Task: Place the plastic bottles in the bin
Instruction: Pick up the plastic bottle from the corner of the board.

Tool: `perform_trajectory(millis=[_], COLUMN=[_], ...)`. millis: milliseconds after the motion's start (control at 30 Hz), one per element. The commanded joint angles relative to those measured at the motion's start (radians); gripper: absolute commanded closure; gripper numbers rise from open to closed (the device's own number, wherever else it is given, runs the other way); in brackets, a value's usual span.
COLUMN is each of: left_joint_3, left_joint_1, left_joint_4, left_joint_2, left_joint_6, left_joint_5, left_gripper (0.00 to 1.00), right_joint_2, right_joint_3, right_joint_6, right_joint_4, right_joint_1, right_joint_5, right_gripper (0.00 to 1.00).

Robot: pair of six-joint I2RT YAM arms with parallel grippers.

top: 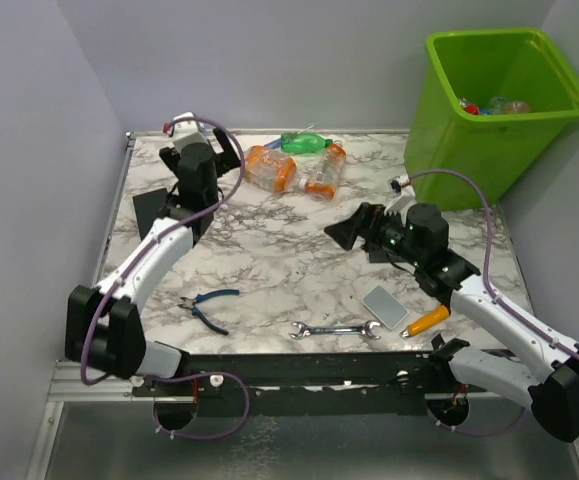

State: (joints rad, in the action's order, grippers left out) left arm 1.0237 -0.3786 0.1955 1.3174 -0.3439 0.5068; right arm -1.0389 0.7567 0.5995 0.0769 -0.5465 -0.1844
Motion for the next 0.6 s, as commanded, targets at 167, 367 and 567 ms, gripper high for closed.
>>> perform_trajectory(millis=[167,367,567], left_joint_3=[0.474,0.764,0.947], left_joint_1=[0.221,0.258,0.287], left_joint_4=[-0.302,-0.380,-0.407], left_joint_2=[0.521,0.806,0.992], left_joint_6=[-0.021,0.052,0.062], left_joint_5=[-0.146,-0.145,-0.138], left_gripper=[0.01,0.01,0.01], right_joint_2=[0.133,0.179,0.228], right_joint_3=[-0.182,-0.201,-0.197], right_joint_6=[0.008,-0.080,-0.122], right_joint_4=[-0.015,-0.166,-0.248], right_joint_1=[-0.024,-0.026,-0.026], right_joint_5=[-0.159,-0.097,0.012], right_gripper=[0.00,0.00,0.00])
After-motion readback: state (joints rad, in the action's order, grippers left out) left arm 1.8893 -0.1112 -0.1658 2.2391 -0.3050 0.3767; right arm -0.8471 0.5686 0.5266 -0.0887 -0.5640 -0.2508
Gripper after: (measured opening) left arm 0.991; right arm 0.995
